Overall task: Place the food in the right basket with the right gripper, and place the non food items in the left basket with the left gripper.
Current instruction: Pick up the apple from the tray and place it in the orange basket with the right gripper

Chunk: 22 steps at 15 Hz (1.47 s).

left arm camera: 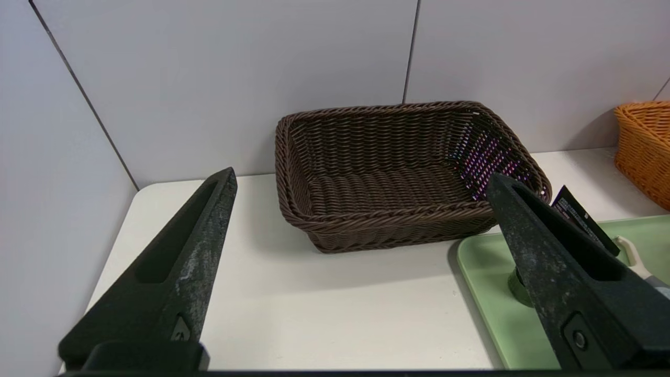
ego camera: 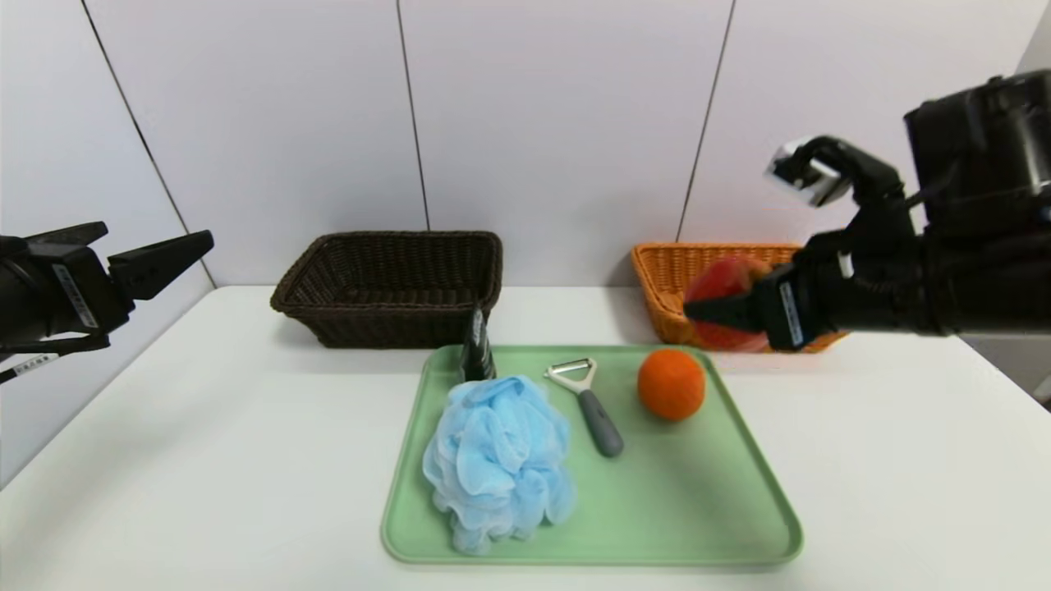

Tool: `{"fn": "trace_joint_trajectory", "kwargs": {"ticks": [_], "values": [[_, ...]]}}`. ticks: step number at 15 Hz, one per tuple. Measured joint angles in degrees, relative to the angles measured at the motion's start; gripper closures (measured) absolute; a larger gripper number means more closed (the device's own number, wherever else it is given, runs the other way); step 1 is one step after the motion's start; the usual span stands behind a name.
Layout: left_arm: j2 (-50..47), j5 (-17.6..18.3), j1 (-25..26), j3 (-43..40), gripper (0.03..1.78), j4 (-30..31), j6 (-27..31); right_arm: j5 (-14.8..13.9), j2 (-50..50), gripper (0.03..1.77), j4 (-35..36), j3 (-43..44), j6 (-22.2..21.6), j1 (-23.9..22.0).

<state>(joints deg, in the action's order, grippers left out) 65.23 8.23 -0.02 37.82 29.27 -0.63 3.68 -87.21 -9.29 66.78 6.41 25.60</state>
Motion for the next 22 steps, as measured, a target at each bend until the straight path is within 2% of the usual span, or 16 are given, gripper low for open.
{"fn": "trace_joint_trajectory", "kwargs": {"ticks": [3,8,16,20,22], "values": [[0.20,0.04,0.40,0.00,0.12,-0.02,0.04,1.16,-3.55,0.56,4.52,9.74,1.27,-7.61],[0.63,0.06,0.73,0.22,0.12,0.00,0.22,0.94,-15.43,0.56,6.05,21.25,1.44,-19.13],[1.05,0.09,0.88,0.11,0.12,0.07,0.33,-2.61,-28.86,0.56,6.13,24.10,1.16,-28.29],[1.02,0.04,0.88,0.09,0.12,0.16,0.33,-2.54,-32.22,0.56,6.77,23.99,1.16,-30.22],[0.98,0.00,0.88,0.07,0.12,0.16,0.33,-2.41,-33.44,0.56,9.62,24.17,1.05,-30.09]]}}
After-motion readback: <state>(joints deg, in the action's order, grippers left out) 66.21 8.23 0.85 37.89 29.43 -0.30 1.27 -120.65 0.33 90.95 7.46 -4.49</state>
